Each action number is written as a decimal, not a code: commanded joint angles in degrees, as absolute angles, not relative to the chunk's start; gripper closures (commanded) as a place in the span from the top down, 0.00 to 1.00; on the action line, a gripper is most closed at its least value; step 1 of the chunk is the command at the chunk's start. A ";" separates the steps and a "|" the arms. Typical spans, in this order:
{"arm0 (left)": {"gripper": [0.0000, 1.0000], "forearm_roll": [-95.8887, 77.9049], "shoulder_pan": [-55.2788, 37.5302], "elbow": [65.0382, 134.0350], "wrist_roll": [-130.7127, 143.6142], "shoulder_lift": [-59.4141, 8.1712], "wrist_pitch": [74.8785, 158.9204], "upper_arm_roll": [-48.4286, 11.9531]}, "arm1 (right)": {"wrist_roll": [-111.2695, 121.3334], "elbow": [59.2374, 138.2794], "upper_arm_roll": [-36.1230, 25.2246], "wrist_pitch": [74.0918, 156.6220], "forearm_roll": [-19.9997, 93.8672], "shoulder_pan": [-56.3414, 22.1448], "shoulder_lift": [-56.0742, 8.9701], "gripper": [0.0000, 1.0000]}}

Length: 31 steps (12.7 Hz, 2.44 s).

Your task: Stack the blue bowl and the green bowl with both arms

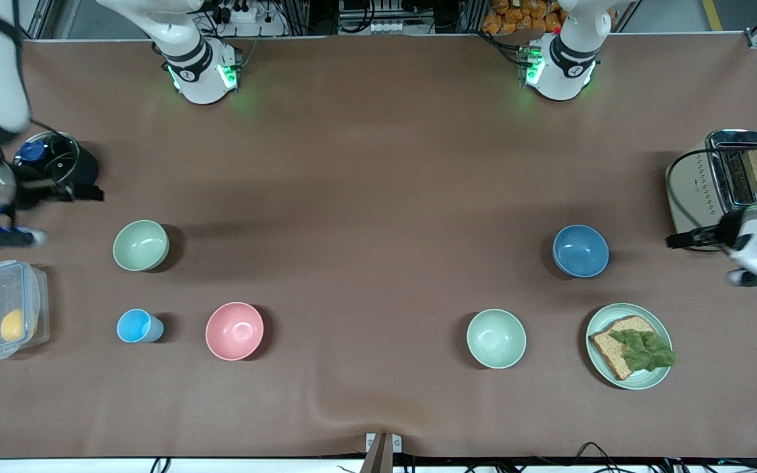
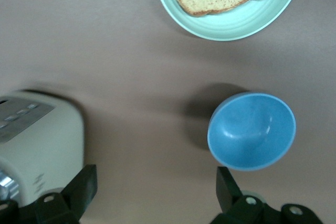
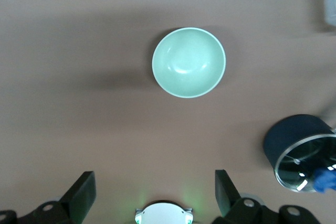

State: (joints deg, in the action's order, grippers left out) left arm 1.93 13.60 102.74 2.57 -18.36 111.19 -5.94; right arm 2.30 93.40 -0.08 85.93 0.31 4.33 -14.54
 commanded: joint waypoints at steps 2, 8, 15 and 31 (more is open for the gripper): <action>1.00 0.97 13.62 113.89 8.25 -14.94 121.80 -9.13 | 2.37 93.87 -0.35 90.78 1.05 4.92 -21.60 1.00; 1.00 1.32 12.22 119.71 9.66 -19.59 132.01 -10.37 | 12.38 93.87 -0.35 100.71 0.97 9.05 -31.37 1.00; 0.78 1.32 12.22 119.71 9.76 -22.67 133.42 -10.28 | 26.07 95.27 -0.18 105.55 2.62 14.75 -37.96 1.00; 0.00 1.41 12.30 117.43 10.02 -19.70 133.42 -10.46 | 22.37 94.75 2.63 101.96 10.63 11.53 -36.39 0.00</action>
State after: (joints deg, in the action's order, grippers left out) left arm 1.93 12.21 117.71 10.32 -22.51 133.65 -10.34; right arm 27.04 94.32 1.64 103.95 8.80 13.30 -38.80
